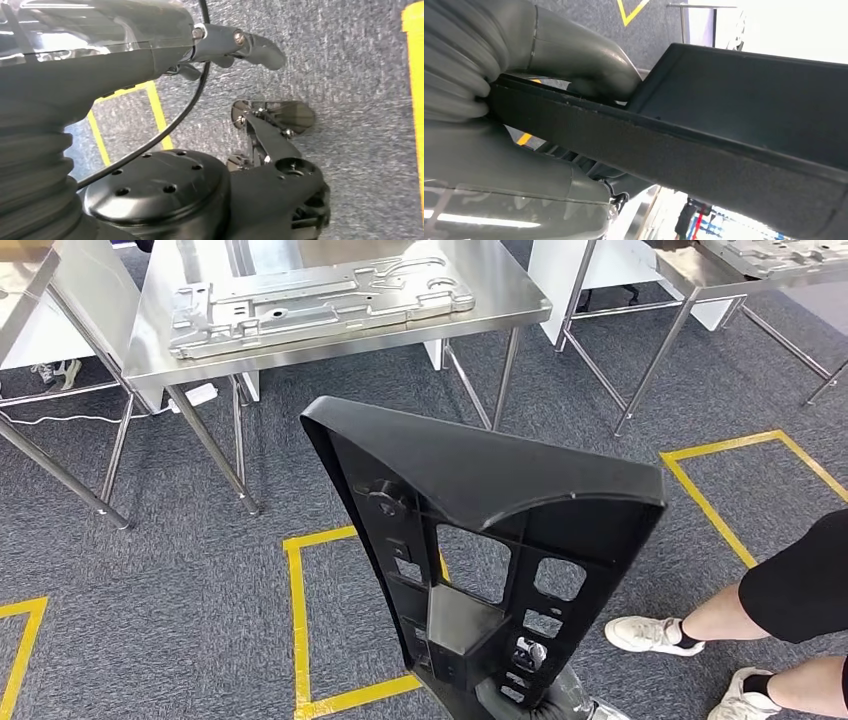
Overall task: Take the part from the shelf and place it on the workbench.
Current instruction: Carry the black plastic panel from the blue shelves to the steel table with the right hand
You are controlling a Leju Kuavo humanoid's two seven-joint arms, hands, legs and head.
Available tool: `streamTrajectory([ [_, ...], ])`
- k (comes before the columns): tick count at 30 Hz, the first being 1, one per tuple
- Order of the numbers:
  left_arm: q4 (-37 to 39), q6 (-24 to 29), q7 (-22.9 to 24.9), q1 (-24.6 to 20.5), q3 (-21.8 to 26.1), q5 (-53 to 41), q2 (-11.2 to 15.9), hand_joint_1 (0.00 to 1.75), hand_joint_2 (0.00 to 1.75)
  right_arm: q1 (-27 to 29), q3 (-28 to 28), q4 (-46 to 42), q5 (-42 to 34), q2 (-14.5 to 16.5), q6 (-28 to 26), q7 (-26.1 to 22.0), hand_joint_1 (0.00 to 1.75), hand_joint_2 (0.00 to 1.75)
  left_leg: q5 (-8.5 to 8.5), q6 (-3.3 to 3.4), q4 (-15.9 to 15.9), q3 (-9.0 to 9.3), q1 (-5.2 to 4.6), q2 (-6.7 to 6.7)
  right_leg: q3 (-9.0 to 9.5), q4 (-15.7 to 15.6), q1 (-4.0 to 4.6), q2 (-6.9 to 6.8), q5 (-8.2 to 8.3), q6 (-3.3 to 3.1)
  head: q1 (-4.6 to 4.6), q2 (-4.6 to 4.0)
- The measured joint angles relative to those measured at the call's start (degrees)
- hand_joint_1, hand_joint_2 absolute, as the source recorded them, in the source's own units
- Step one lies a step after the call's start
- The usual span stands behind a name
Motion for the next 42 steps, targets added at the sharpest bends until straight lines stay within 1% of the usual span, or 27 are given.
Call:
streamTrajectory([
  [3,-0.01,-0.12,-0.01,0.02,0.02,-0.22,0.02,0.0,1.75,-0.16,0.02,-0.01,0.97,-0.28,-0.4,-0.05,1.75,1.75,-0.26,1.0,-1.21,0.18,-0.25,-0.33,0.09,-0.4,0.02,-0.18,-0.24,0.91,0.01,0.0],
  [5,-0.02,-0.14,-0.03,0.05,0.04,-0.27,0.02,0.0,1.75,-0.24,0.02,-0.01,1.32,-0.54,-0.51,-0.04,1.75,1.75,-0.29,1.71,-1.6,0.5,-0.05,-0.64,-0.42,0.92,-0.08,-0.29,-1.25,1.4,0.03,0.01],
  [7,-0.02,-0.2,-0.05,-0.02,0.04,-0.38,0.02,0.0,1.75,-0.35,0.02,0.0,1.43,-0.8,-0.53,-0.05,1.75,1.75,-0.41,2.18,-1.85,0.84,0.12,-1.03,-3.55,6.76,-0.15,-0.3,-3.94,1.65,0.06,0.01],
  [9,-0.02,-0.27,-0.04,-0.05,0.05,-0.53,0.02,0.0,1.75,-0.41,0.02,0.01,1.44,-0.97,-0.53,-0.05,1.75,1.75,-0.63,2.4,-1.85,1.0,0.12,-1.62,-8.2,14.17,-0.18,-0.3,-6.1,1.74,0.07,0.01],
  [10,-0.02,-0.29,-0.03,-0.03,0.07,-0.57,0.02,0.0,1.75,-0.4,0.02,0.02,1.45,-1.07,-0.53,-0.04,1.75,1.75,-0.78,2.42,-1.85,1.16,0.12,-2.06,-9.62,15.78,-0.18,-0.29,-5.75,1.76,0.07,0.01],
  [11,-0.02,-0.3,-0.03,-0.02,0.08,-0.6,0.02,0.0,1.75,-0.4,0.02,0.02,1.45,-1.16,-0.53,-0.03,1.75,1.75,-0.95,2.38,-1.84,1.42,0.13,-2.63,-9.87,15.07,-0.18,-0.27,-4.2,1.76,0.07,0.01],
  [13,-0.02,-0.3,-0.04,-0.02,0.09,-0.64,0.01,0.0,1.75,-0.42,0.02,0.02,1.45,-1.29,-0.53,-0.05,1.75,1.75,-1.38,2.15,-1.86,2.13,0.19,-3.91,-7.42,8.11,-0.23,0.74,0.77,1.66,0.07,0.01],
  [14,-0.03,-0.3,-0.06,-0.09,0.09,-0.69,0.01,0.0,1.75,-0.4,0.02,0.02,1.45,-1.34,-0.53,-0.09,1.75,1.75,-1.59,1.94,-1.82,2.38,0.14,-4.51,-5.91,4.36,-0.25,1.84,2.43,1.56,0.08,0.01],
  [15,-0.04,-0.3,-0.08,-0.15,0.1,-0.76,0.0,0.0,1.75,-0.39,0.02,0.02,1.43,-1.39,-0.53,-0.16,1.75,1.75,-1.74,1.71,-1.85,2.45,0.14,-5.04,-4.84,1.77,-0.24,2.86,3.26,1.47,0.1,0.01],
  [16,-0.04,-0.3,-0.1,-0.18,0.13,-0.84,0.0,0.0,1.75,-0.4,0.02,0.02,1.38,-1.44,-0.52,-0.22,1.75,1.75,-1.83,1.42,-1.98,2.44,0.17,-5.48,-4.3,0.47,-0.2,3.67,3.27,1.31,0.13,0.01],
  [18,-0.05,-0.31,-0.11,-0.09,0.23,-1.01,0.0,0.0,1.75,-0.47,0.01,0.01,1.06,-1.52,-0.51,-0.34,1.75,1.75,-1.86,0.74,-2.45,2.53,0.24,-6.13,-3.88,0.03,-0.17,3.56,2.83,0.91,0.15,0.01],
  [19,-0.04,-0.33,-0.11,0.0,0.28,-1.09,0.0,0.0,1.75,-0.5,0.01,0.01,0.84,-1.54,-0.51,-0.36,1.75,1.75,-1.98,0.42,-2.41,2.66,0.22,-5.66,-3.56,-0.19,-0.32,3.27,2.79,0.63,0.14,0.01],
  [20,-0.04,-0.34,-0.12,0.02,0.33,-1.14,0.0,0.0,1.75,-0.48,0.0,0.0,0.6,-1.54,-0.51,-0.39,1.75,1.75,-2.46,0.19,-1.59,2.45,0.1,-4.54,-3.14,-0.41,-0.48,2.92,2.72,0.31,0.1,0.01],
  [22,-0.04,-0.36,-0.12,-0.11,0.38,-1.2,0.0,0.0,1.75,-0.3,-0.02,0.0,0.25,-1.53,-0.5,-0.26,1.75,1.75,-4.99,-0.04,3.86,0.05,-0.1,-1.62,-2.28,-0.69,-0.65,2.05,2.38,-0.32,0.05,0.01],
  [24,-0.04,-0.36,-0.11,-0.2,0.42,-1.24,-0.01,0.0,1.75,-0.03,-0.03,0.0,-0.16,-1.54,-0.49,0.13,1.75,1.75,-7.86,-0.17,11.82,-4.16,-0.07,-0.36,-1.57,-0.7,-0.57,1.27,1.81,-0.62,0.02,0.01],
  [25,-0.04,-0.36,-0.11,-0.17,0.45,-1.26,-0.02,0.0,1.75,0.09,-0.03,0.0,-0.43,-1.53,-0.5,0.32,1.75,1.75,-8.1,-0.22,14.1,-5.59,0.0,-0.24,-1.19,-0.69,-0.56,1.01,1.52,-0.63,0.01,0.01],
  [26,-0.04,-0.34,-0.11,-0.12,0.51,-1.27,-0.02,0.0,1.75,0.17,-0.03,0.0,-0.68,-1.52,-0.52,0.49,1.75,1.75,-7.12,-0.26,14.06,-5.95,0.09,-0.2,-0.77,-0.69,-0.58,0.85,1.22,-0.57,0.01,0.01],
  [27,-0.04,-0.33,-0.12,-0.08,0.61,-1.29,-0.01,0.0,1.75,0.22,-0.03,0.0,-0.88,-1.51,-0.54,0.63,1.75,1.75,-5.11,-0.28,11.72,-5.21,0.18,-0.17,-0.27,-0.69,-0.61,0.76,0.9,-0.48,0.01,0.01],
  [28,-0.04,-0.31,-0.13,-0.06,0.73,-1.31,0.0,0.0,1.75,0.22,-0.03,0.0,-1.03,-1.5,-0.58,0.72,1.75,1.75,-2.59,-0.26,7.7,-3.62,0.26,-0.12,0.22,-0.68,-0.64,0.71,0.54,-0.33,0.01,0.01],
  [30,-0.04,-0.3,-0.15,-0.14,0.92,-1.39,0.01,0.0,1.75,0.22,-0.03,-0.01,-1.16,-1.45,-0.66,0.88,1.75,1.75,0.29,-0.13,0.84,-0.79,0.23,-0.01,0.85,-0.59,-0.43,0.66,-0.15,0.21,0.02,0.0],
  [31,-0.04,-0.3,-0.15,-0.2,0.97,-1.45,0.01,0.0,1.75,0.21,-0.02,-0.03,-1.19,-1.42,-0.69,0.91,1.75,1.75,0.61,0.03,-0.79,-0.17,0.15,-0.01,0.95,-0.61,-0.33,0.65,-0.38,0.5,0.03,-0.01],
  [35,-0.05,-0.25,-0.23,-0.24,1.27,-1.58,0.02,0.0,1.75,0.19,0.02,-0.3,-1.08,-1.22,-0.95,0.92,1.75,1.75,0.13,1.31,-1.42,-0.06,0.15,-0.22,0.87,-0.3,-0.4,0.51,-1.11,1.34,0.06,0.01],
  [37,-0.07,-0.23,-0.43,-0.26,1.42,-1.6,0.01,0.0,1.75,0.21,0.05,-0.7,-0.88,-1.1,-1.3,0.86,1.75,1.75,-0.01,1.87,-1.62,0.19,0.36,-0.16,-1.6,4.41,-0.44,0.4,-3.44,1.59,0.07,0.01],
  [39,-0.07,-0.23,-0.58,-0.26,1.5,-1.6,0.0,0.0,1.75,0.27,0.14,-0.95,-0.78,-0.99,-1.48,0.83,1.75,1.75,-0.29,2.2,-1.62,0.35,0.35,-0.11,-6.35,12.36,-0.43,0.38,-6.29,1.66,0.07,0.0],
  [40,-0.07,-0.23,-0.63,-0.24,1.55,-1.6,0.0,0.0,1.75,0.32,0.22,-0.98,-0.72,-0.95,-1.5,0.85,1.75,1.75,-0.45,2.28,-1.62,0.5,0.33,-0.13,-8.32,15.22,-0.43,0.37,-6.71,1.67,0.07,0.0],
  [41,-0.07,-0.23,-0.66,-0.22,1.61,-1.6,0.0,0.0,1.75,0.36,0.32,-1.02,-0.65,-0.89,-1.54,0.91,1.75,1.75,-0.65,2.29,-1.61,0.75,0.33,-0.19,-9.29,15.93,-0.43,0.37,-5.84,1.66,0.07,0.0],
  [42,-0.07,-0.23,-0.69,-0.21,1.66,-1.6,0.0,0.0,1.75,0.39,0.43,-1.07,-0.55,-0.84,-1.6,0.98,1.75,1.75,-0.88,2.23,-1.61,1.1,0.33,-0.28,-9.17,14.47,-0.43,0.36,-3.97,1.62,0.07,0.0],
])
